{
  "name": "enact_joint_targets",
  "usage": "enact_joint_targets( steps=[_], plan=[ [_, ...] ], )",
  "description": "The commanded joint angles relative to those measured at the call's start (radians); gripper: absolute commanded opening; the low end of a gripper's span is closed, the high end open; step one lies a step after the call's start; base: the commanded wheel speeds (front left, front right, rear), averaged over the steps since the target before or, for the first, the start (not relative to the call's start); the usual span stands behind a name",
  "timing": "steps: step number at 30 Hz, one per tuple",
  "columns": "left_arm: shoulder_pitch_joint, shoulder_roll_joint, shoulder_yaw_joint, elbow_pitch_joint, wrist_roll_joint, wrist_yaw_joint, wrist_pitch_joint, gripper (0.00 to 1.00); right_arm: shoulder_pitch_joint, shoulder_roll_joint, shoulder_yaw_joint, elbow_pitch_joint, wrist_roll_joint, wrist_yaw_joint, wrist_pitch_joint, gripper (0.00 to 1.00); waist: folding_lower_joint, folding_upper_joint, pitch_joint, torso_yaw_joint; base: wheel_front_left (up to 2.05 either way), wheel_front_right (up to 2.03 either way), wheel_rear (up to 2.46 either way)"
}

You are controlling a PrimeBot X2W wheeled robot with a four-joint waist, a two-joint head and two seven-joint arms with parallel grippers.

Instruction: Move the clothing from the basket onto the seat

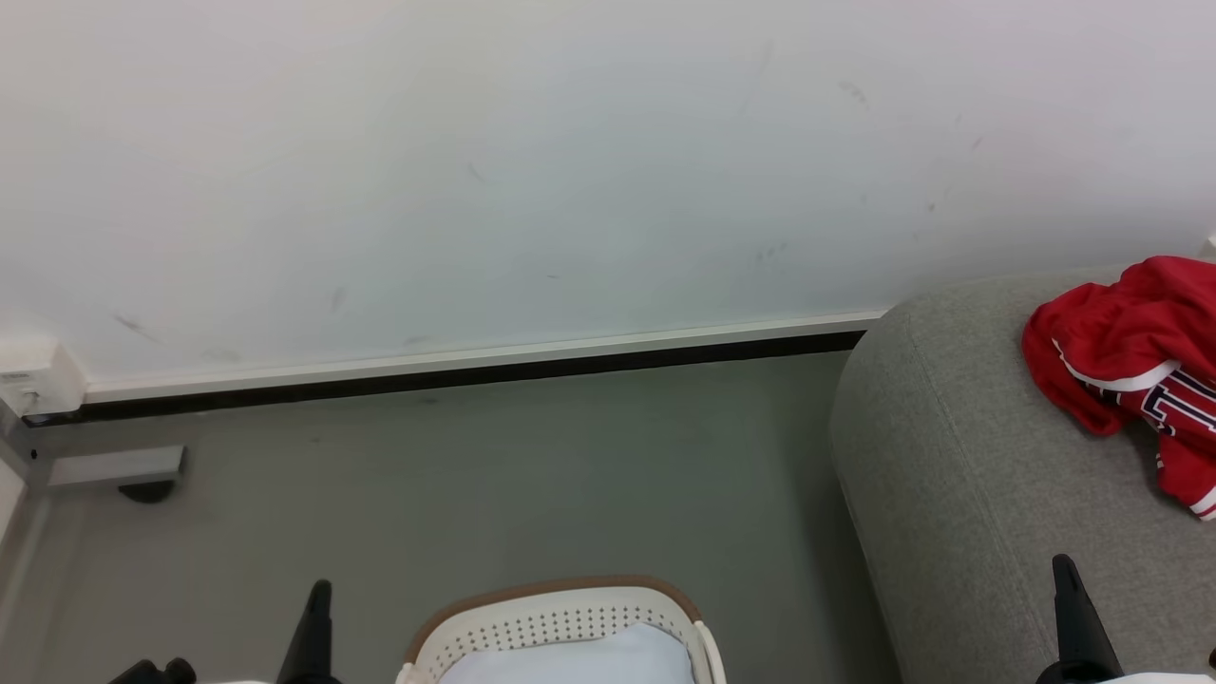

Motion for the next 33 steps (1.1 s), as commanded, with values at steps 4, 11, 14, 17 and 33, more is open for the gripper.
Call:
enact_joint_targets(
  steps=[4, 11, 14, 17, 33],
  plan=[
    [-0.028, 0.002, 0.014, -0.010, -0.067, -0.009, 0.016, 0.00, -0.032, -0.010, -0.011, -0.013, 0.065, -0.001, 0.017, 0.00, 0.0000, 0.0000, 0.001, 0.003, 0.00, 0.00, 0.00],
    [-0.040, 0.001, 0.024, -0.009, -0.144, -0.016, 0.037, 0.00, -0.039, -0.010, -0.019, -0.015, 0.141, -0.001, 0.037, 0.00, 0.0000, 0.0000, 0.003, 0.006, 0.00, 0.00, 0.00],
    [-0.044, 0.000, 0.028, -0.009, -0.177, -0.019, 0.045, 0.00, -0.044, -0.010, -0.022, -0.015, 0.174, -0.001, 0.045, 0.00, 0.0000, 0.0000, 0.004, 0.008, 0.00, 0.00, 0.00],
    [-0.048, 0.000, 0.032, -0.008, -0.206, -0.022, 0.053, 0.00, -0.048, -0.010, -0.025, -0.015, 0.203, -0.001, 0.054, 0.00, 0.0000, 0.0000, 0.005, 0.010, 0.00, 0.00, 0.00],
    [-0.069, -0.003, 0.052, -0.006, -0.359, -0.037, 0.093, 0.00, -0.063, -0.009, -0.044, -0.017, 0.352, -0.002, 0.095, 0.00, -0.0001, 0.0000, 0.009, 0.018, 0.00, 0.00, 0.00]
  ],
)
